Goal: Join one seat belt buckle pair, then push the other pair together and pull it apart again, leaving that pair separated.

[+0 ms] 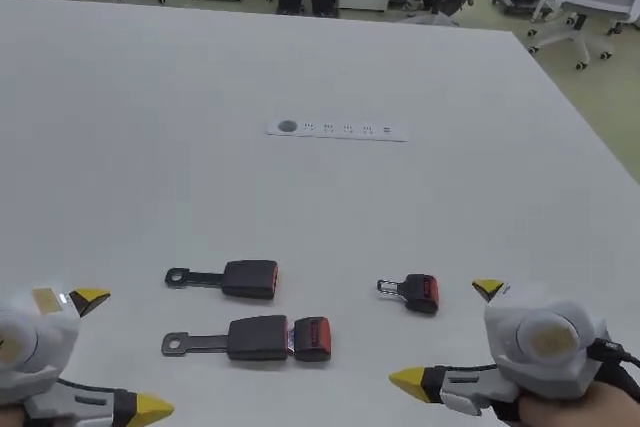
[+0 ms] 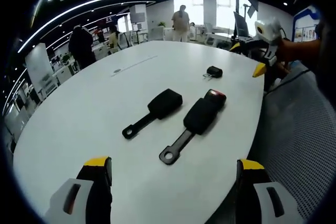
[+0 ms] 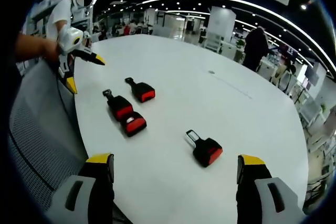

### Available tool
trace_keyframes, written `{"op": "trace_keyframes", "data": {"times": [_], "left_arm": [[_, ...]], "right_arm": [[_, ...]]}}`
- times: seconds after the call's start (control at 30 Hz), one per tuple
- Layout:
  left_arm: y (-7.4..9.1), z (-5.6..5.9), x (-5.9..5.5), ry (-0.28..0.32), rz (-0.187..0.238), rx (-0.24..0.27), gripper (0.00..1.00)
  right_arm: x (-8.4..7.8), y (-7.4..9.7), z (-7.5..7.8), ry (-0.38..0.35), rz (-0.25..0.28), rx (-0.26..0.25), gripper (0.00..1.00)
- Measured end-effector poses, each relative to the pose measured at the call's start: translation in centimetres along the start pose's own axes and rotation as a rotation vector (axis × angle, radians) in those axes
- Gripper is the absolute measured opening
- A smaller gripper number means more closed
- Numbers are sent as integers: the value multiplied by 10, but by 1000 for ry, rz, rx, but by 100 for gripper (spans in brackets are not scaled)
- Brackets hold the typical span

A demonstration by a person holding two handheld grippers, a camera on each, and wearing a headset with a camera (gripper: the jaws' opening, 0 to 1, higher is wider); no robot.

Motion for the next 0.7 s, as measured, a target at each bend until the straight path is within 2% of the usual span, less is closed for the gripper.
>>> {"op": "trace_keyframes", "data": {"times": [0.17,0.27,0.37,0.43,0.7], "left_arm": [[2,9,-2,12,-2,4,100],[2,7,-5,15,2,16,100],[5,5,-4,21,15,32,100],[4,1,-7,27,17,39,100],[7,4,-9,38,19,48,100]], "right_arm": [[0,-5,-8,-15,-2,7,99],[2,-4,-13,12,5,1,98],[3,-5,-12,3,16,-1,99],[3,-5,-12,2,15,-1,98],[1,-5,-14,-12,12,1,99]]}}
Point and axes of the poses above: the centre of the closed fingertips' face, and the gripper's own axes: y roughly backward along the fingers, z roughly to its right, x roughly out of its top, the point moved 9 cm from there along y, roughly backward along the fingers, and after that the axes turned 10 degrees about x, right-handed, at the moved point
